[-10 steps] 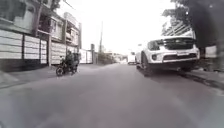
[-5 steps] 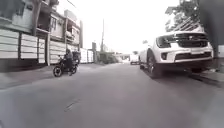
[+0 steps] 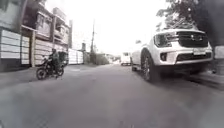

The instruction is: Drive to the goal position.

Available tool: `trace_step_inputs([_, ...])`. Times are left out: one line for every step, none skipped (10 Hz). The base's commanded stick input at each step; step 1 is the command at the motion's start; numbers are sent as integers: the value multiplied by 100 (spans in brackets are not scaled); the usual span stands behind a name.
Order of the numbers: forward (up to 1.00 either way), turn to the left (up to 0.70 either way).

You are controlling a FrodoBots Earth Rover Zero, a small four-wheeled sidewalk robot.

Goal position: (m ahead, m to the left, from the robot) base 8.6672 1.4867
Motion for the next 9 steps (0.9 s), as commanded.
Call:
trace_step_inputs([100,0])
trace_step_inputs([100,0])
trace_step_inputs([100,0])
trace_step_inputs([100,0])
trace_step_inputs([100,0])
trace_step_inputs([100,0])
trace_step_inputs([100,0])
trace_step_inputs([100,0])
trace_step_inputs([100,0])
